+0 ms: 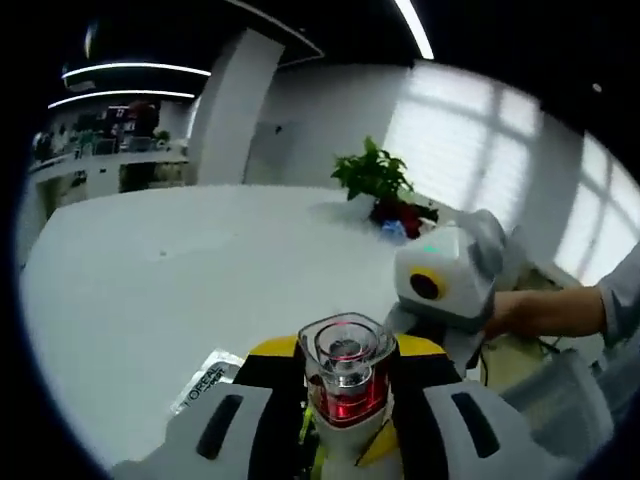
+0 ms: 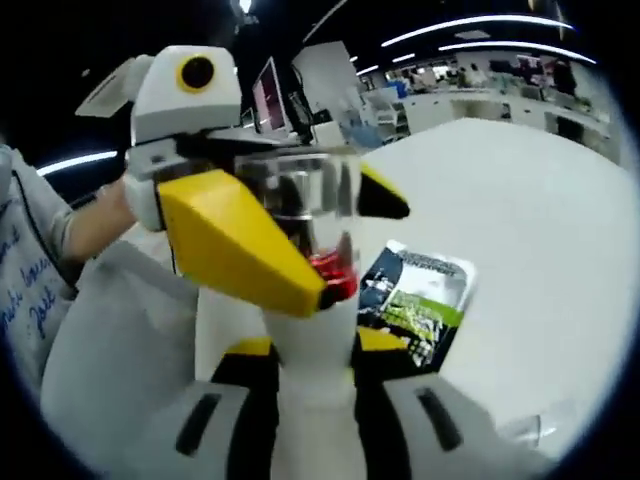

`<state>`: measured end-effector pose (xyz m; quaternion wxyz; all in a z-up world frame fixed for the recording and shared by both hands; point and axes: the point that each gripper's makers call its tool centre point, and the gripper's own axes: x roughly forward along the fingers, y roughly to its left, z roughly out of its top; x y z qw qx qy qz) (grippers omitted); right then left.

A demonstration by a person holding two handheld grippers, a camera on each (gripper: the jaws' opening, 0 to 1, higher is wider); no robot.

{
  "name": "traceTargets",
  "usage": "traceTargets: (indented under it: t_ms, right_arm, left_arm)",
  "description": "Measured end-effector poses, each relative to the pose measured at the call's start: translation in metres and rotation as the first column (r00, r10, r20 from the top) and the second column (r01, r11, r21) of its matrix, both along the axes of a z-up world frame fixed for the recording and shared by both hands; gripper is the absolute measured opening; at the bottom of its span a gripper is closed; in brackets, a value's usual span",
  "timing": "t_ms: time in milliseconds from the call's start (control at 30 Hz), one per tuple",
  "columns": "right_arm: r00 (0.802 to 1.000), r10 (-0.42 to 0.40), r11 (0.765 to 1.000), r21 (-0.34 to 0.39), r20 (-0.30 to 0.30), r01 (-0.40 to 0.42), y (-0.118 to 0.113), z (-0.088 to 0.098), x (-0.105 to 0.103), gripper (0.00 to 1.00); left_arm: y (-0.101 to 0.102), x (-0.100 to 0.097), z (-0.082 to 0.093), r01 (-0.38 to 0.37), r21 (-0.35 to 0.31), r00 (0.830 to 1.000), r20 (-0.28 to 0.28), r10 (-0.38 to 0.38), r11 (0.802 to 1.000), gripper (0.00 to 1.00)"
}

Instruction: Arrange the skincare products in the storage area until every visible bottle or jar stands upright without overlapping.

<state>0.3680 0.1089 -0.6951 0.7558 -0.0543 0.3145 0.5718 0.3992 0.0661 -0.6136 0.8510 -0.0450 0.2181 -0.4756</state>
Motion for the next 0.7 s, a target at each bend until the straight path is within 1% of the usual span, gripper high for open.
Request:
traceTargets:
  t_ms: [67,100,200,300,433,533,600,667,700]
  right_arm:
    - [1.000,0.009,1.000,-0.011,0.009,-0.009,-0.002,-0.001,-0.001,0.28]
    - [1.000,0.016,1.000,-0.014,0.014,-0.016,-0.003,-0.001,-0.002,0.28]
    - [0.999,0.031,0.999,-0.024,0.030,-0.031,-0.008,-0.001,-0.005,0.28]
    - [0.998,0.054,0.998,-0.040,0.045,-0.052,-0.014,-0.001,-0.007,0.28]
    - [0.994,0.095,0.995,-0.042,0.061,-0.092,-0.023,-0.001,-0.012,0.28]
    - [0.988,0.133,0.990,-0.053,0.073,-0.129,-0.031,-0.001,-0.017,0.28]
    - [0.985,0.155,0.987,-0.054,0.076,-0.151,-0.035,-0.002,-0.019,0.28]
    - [0.976,0.196,0.980,-0.056,0.090,-0.191,-0.039,-0.002,-0.024,0.28]
    - [0.976,0.196,0.980,-0.054,0.092,-0.192,-0.041,-0.003,-0.025,0.28]
  left_arm:
    - [-0.003,-0.003,0.000,0.019,0.006,1.000,0.010,-0.019,1.000,0.30]
    - [-0.001,-0.002,0.000,0.030,0.008,0.999,0.015,-0.030,1.000,0.30]
    - [-0.006,-0.003,0.000,0.064,0.016,0.997,0.033,-0.064,0.998,0.30]
    - [-0.011,-0.006,0.000,0.088,0.012,0.995,0.036,-0.089,0.996,0.30]
    - [-0.017,-0.013,0.001,0.132,-0.001,0.991,0.038,-0.132,0.991,0.30]
    - [-0.022,-0.019,0.002,0.173,-0.005,0.984,0.049,-0.173,0.985,0.29]
    - [-0.025,-0.024,0.003,0.206,-0.004,0.977,0.064,-0.205,0.979,0.29]
    - [-0.029,-0.029,0.004,0.245,0.002,0.966,0.080,-0.244,0.970,0.29]
    - [-0.031,-0.032,0.004,0.255,0.002,0.963,0.086,-0.254,0.967,0.28]
